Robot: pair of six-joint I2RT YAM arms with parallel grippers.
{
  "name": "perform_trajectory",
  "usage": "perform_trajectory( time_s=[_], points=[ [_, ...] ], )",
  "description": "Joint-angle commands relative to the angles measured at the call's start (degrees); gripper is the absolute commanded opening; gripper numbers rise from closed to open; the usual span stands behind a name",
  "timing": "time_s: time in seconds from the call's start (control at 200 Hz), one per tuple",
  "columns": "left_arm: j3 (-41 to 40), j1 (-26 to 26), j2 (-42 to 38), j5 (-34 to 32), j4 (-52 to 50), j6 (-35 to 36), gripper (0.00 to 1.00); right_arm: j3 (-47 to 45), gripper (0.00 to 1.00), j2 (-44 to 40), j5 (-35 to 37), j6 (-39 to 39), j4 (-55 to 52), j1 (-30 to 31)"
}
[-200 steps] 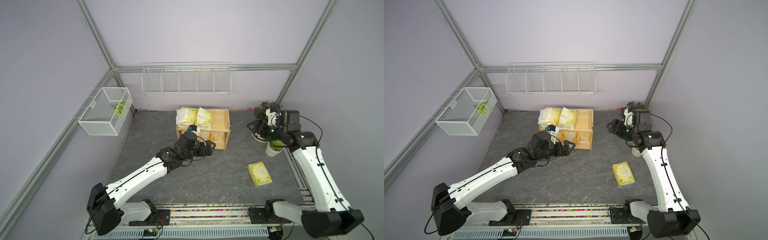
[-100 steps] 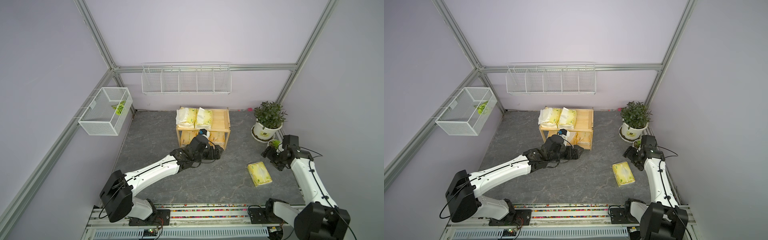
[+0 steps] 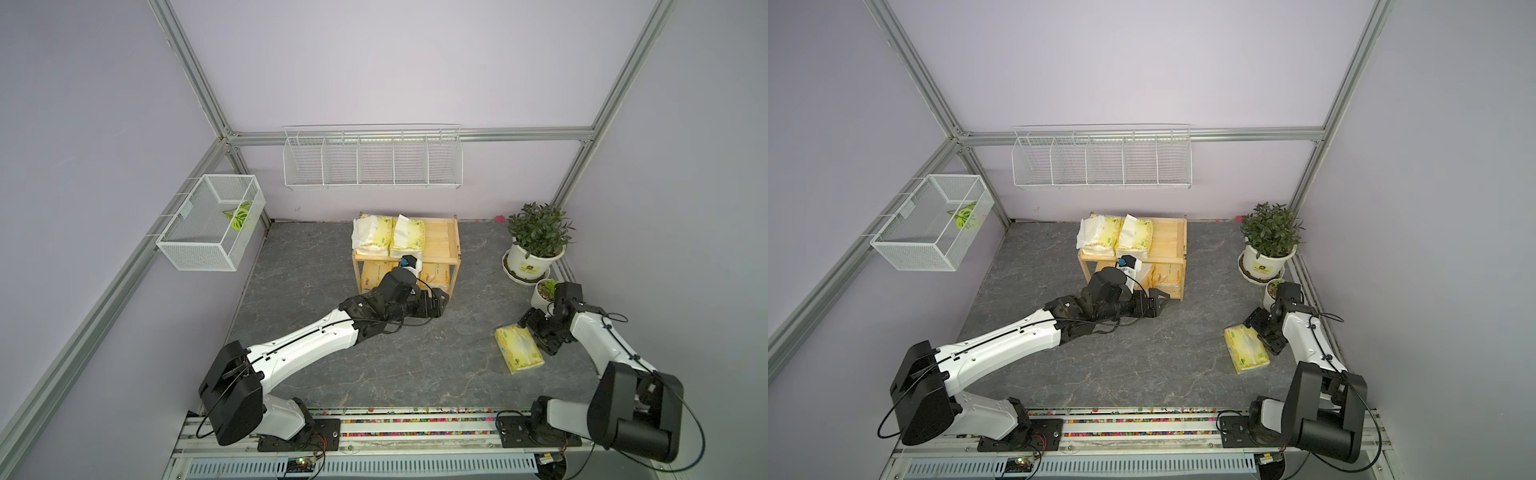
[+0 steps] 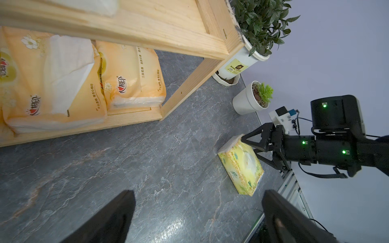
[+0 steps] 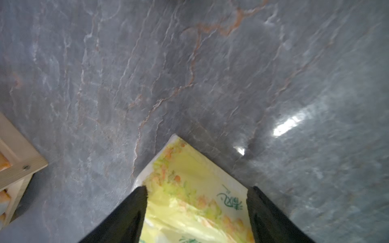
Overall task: Place the tissue boxes on the shelf by color
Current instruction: Move the box of tissues to the center of the board.
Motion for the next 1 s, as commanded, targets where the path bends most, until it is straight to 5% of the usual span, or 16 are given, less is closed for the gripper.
perform_trajectory(
  time_s=[0.0,0.235,0.65,0.995],
  points=[
    [1.5,-0.2,-1.5,0.1,0.1,1.4,1.0,-2.1,0.79,-0.9,-8.3,2.1,2.6,0.3],
    [1.1,-0.2,-2.1,1.0,-0.7,1.6,1.0,-5.6,0.79,-5.8,-12.4,9.5,4.2,9.1],
    [-10.8,-0.2,-6.6,7.2,-0.9,-3.0,1.0,-8.1,0.8,-6.8,-9.0,27.4,17.0,35.4],
    [-18.9,2.6,-5.8,18.3,8.5,-5.5,1.0,-6.2,0.82,-9.7,-5.4,18.8,9.8,36.4]
  ],
)
